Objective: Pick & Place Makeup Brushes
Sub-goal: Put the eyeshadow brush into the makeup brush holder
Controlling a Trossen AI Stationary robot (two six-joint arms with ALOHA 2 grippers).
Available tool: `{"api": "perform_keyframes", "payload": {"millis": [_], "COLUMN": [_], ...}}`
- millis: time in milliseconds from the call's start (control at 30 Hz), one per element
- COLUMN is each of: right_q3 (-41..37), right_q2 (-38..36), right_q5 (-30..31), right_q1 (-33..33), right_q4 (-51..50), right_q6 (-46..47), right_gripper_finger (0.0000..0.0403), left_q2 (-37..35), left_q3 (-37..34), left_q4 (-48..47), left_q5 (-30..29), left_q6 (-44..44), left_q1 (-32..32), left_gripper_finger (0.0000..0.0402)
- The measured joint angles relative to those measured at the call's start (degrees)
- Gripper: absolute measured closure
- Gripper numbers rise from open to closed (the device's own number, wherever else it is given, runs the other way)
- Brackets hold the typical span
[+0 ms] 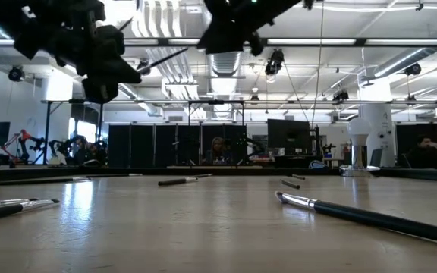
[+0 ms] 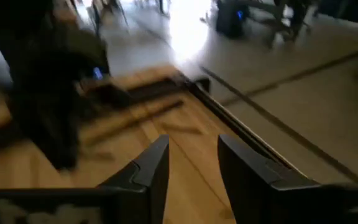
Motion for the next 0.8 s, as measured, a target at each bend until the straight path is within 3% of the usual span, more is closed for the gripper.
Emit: {"api": "perform_keyframes", "payload": {"millis": [200,400,667,800], "right_q3": [0.0,0.0,6.0,11.7], "right_q2": [-3.2,-1.1,4.2,8.9], "right_q5": [0.1,-1.3,-12.0,-13.3], "right_q1": [2.5,5.1,5.8,5.8], "right_q4": [-14.1,-17.7,-22.6,-28.0], "right_q6": [-9.3,-19.0,-21.2,-23.0], "right_gripper_finger": [0.0242,0.0239,0.0218,0.0224], "left_q2": [6.2,16.7,26.9,30.3], "left_q3": [4.5,6.3,12.4,16.1], "left_q4": [-5.6,-6.0,-6.5,-9.9], "left_q5": [12.2,23.2,27.8,27.5], "left_q6": [-8.4,-17.3,-19.7,-18.4], "left_q1": [1.9,2.5,2.5,2.5], "left_gripper_finger": [0.0401,0.0401,0.0401,0.0401]}}
